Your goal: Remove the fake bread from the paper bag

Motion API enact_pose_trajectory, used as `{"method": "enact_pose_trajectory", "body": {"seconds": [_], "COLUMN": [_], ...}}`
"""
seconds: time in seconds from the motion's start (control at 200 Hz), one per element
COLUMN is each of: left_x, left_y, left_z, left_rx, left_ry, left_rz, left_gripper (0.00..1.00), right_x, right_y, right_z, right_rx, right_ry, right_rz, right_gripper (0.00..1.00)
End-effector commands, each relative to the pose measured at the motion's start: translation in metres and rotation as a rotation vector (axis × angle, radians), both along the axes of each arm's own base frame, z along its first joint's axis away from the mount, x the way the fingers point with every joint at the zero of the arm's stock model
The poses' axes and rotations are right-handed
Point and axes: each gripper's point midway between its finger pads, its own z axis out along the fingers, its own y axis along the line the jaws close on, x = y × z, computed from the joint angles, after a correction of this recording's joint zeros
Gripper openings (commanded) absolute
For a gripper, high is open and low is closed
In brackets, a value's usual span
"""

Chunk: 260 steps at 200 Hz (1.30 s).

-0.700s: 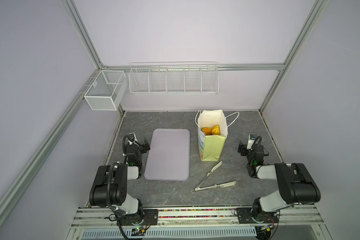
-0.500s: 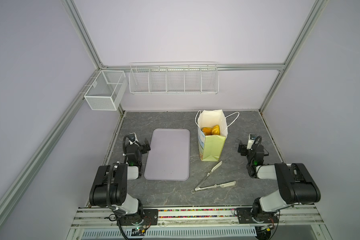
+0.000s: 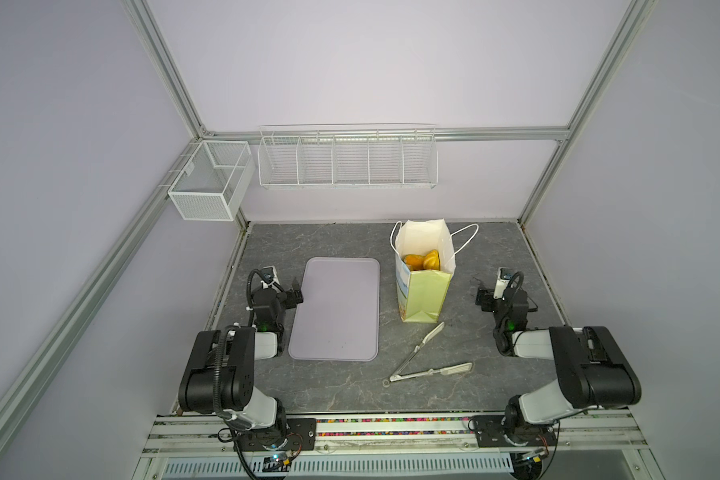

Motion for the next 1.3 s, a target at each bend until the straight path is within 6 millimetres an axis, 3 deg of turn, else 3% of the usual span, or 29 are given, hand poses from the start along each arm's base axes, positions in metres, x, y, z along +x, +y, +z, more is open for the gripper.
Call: {"method": "enact_pose_trajectory", "body": {"seconds": [0.0, 1.08, 1.294], "left_x": [0.005, 0.006, -0.001], "left_y": [-0.002, -0.002, -0.007], "left_z": [0.004, 0.004, 0.025], "left_rx": [0.019, 0.017, 0.020], "left_ry": [-0.006, -0.008, -0.034], "left_rz": [-0.017, -0.016, -0.048], "left_gripper": [0.99, 0.99, 0.99], "right_x": [0.003, 0.003, 0.003], "right_y": [0.001, 0.000, -0.001], "right_z": [0.005, 0.005, 0.017], "right_rx": [-0.014, -0.013, -0.014], "right_ry": [-0.012, -0.015, -0.011], "right_rz": [0.002, 0.000, -0.006], "right_gripper": [0.89, 0.89, 0.89]}}
